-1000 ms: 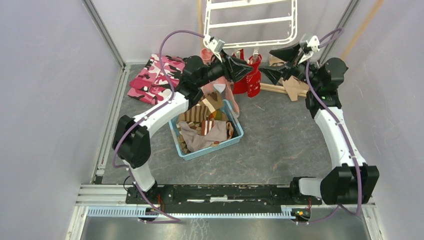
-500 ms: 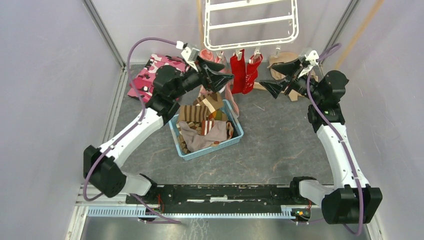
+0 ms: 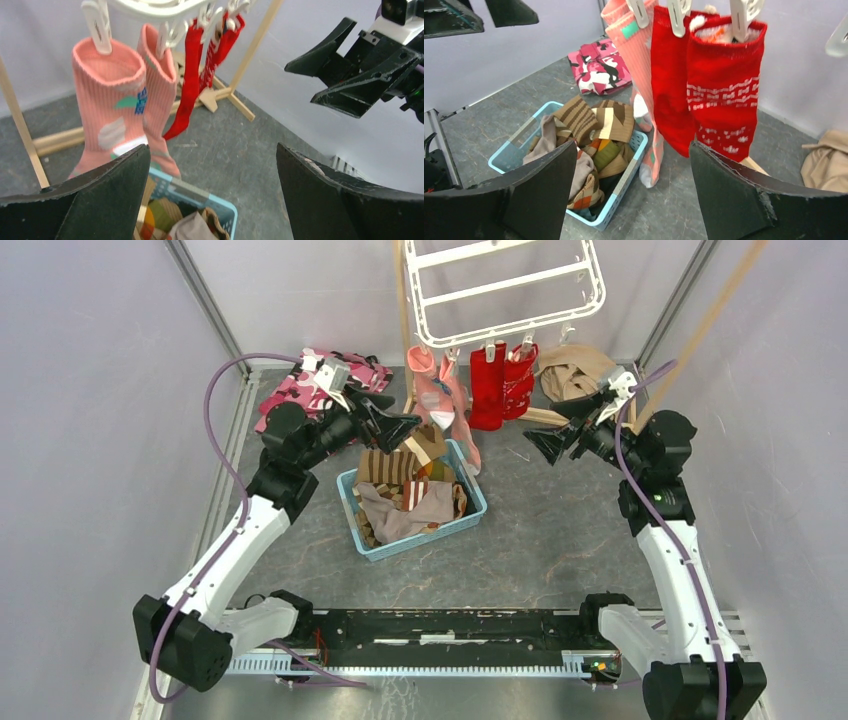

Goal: Clip the socks to the hanger
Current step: Clamp the sock onto the hanger, then pick up the sock from the bin.

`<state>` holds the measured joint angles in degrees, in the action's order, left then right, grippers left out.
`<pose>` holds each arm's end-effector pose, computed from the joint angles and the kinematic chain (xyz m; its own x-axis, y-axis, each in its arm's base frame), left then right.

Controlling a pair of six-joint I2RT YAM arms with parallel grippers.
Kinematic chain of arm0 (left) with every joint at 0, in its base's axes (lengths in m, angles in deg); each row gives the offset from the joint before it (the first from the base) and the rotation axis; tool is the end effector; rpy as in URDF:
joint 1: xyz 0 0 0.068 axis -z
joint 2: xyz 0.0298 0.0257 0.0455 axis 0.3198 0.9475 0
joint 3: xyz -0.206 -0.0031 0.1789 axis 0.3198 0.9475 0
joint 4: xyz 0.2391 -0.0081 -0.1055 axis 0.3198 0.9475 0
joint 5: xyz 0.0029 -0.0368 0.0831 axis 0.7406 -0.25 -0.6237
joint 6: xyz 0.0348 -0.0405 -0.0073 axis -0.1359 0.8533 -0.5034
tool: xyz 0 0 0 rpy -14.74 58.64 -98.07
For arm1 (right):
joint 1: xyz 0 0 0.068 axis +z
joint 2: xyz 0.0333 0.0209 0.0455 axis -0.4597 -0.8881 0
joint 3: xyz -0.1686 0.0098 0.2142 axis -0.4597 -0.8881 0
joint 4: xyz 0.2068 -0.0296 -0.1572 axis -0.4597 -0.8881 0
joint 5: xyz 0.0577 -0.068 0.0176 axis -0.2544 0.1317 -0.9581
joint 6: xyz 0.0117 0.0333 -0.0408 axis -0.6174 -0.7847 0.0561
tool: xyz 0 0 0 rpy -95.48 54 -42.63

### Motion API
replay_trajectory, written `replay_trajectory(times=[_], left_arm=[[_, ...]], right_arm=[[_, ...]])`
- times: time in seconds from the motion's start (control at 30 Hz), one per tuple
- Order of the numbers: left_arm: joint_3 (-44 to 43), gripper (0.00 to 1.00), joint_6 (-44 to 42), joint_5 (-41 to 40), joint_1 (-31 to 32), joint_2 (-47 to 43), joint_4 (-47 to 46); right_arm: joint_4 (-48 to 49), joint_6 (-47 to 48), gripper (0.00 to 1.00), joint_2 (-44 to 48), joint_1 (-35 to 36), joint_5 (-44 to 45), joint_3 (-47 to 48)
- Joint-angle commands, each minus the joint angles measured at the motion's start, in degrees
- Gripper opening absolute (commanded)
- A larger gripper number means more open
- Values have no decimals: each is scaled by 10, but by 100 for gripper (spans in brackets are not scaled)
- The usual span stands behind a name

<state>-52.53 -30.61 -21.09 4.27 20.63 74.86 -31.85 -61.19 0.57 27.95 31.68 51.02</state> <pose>0.2288 -0.1155 0.3964 -0.1668 -0.2857 -0.9437 0.7742 0.5547 -0.3048 0.2072 0.0282 0.3884 -0.0617 0.1057 -0.9925 -0.7370 0.6658 0.1167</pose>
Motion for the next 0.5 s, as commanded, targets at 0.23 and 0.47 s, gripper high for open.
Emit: replay_trajectory(times=[0.23,0.47], left_arm=[[35,98,119,-74,-9,-32,171],[59,89,196,-143,-8,-37,236]], right_arm=[[-56,25,88,27,20,112,-74],[-79,33,89,51,37,167,-150]])
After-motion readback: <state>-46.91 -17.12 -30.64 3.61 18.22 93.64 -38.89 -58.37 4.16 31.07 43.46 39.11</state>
